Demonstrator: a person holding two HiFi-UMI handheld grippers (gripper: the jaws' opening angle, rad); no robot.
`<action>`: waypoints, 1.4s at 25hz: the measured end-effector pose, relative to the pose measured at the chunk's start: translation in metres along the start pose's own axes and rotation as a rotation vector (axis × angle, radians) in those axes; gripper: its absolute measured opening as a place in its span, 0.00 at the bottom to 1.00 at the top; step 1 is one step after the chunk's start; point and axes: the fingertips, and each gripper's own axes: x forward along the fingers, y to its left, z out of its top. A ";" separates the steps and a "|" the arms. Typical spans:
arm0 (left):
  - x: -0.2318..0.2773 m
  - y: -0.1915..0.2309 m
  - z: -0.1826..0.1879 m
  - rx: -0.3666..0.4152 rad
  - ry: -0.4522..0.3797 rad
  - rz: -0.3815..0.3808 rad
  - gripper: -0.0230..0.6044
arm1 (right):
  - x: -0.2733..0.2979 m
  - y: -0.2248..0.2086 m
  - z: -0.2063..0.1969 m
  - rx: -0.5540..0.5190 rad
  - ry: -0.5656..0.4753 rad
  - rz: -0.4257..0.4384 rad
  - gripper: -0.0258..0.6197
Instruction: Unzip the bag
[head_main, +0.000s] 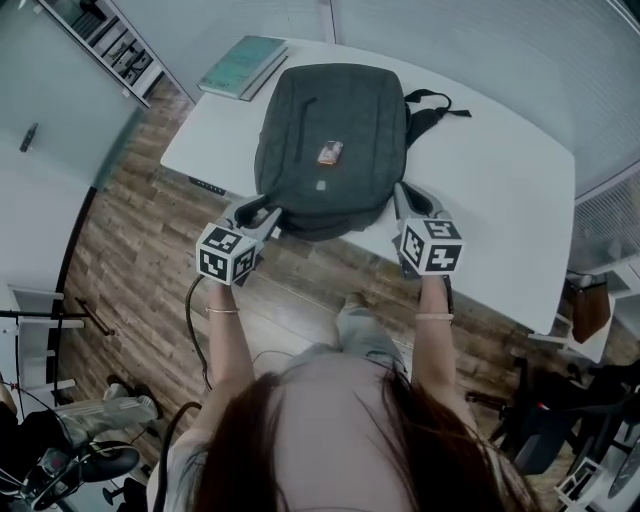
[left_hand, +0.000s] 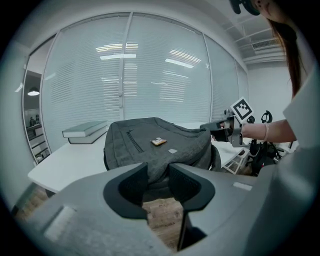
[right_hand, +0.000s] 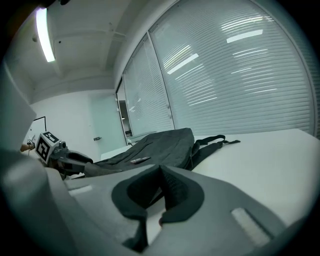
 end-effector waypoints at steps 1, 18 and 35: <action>0.000 0.000 0.001 0.004 0.010 -0.001 0.23 | -0.002 0.003 0.000 -0.007 -0.002 0.006 0.05; -0.024 -0.021 0.001 -0.004 0.007 0.057 0.25 | -0.054 0.071 -0.023 -0.125 -0.068 0.010 0.05; -0.104 -0.079 0.021 -0.039 -0.203 0.108 0.12 | -0.116 0.137 -0.011 -0.179 -0.137 0.063 0.04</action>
